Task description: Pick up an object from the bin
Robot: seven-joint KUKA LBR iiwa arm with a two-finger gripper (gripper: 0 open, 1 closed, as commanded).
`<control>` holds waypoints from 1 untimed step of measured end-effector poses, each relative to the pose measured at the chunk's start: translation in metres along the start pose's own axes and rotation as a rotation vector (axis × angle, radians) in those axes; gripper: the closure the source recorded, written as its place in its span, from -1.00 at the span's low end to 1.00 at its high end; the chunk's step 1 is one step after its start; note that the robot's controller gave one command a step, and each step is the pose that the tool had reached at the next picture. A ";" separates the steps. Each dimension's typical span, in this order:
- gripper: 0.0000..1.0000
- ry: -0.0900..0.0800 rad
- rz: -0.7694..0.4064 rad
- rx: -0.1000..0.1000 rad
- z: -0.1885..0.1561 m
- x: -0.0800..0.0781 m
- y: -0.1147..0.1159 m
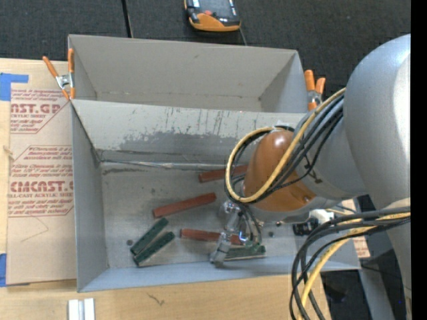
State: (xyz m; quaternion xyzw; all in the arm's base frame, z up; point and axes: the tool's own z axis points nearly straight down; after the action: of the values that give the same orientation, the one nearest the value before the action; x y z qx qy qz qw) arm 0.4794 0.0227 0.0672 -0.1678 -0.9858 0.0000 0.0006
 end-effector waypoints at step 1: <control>1.00 -0.002 0.004 -0.001 -0.003 0.005 0.019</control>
Offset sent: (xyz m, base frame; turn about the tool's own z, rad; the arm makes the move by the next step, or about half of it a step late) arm 0.0000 0.0000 0.0000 0.0000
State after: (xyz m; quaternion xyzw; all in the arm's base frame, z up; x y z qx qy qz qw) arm 0.4807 0.0420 0.0701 -0.1698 -0.9855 -0.0003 -0.0004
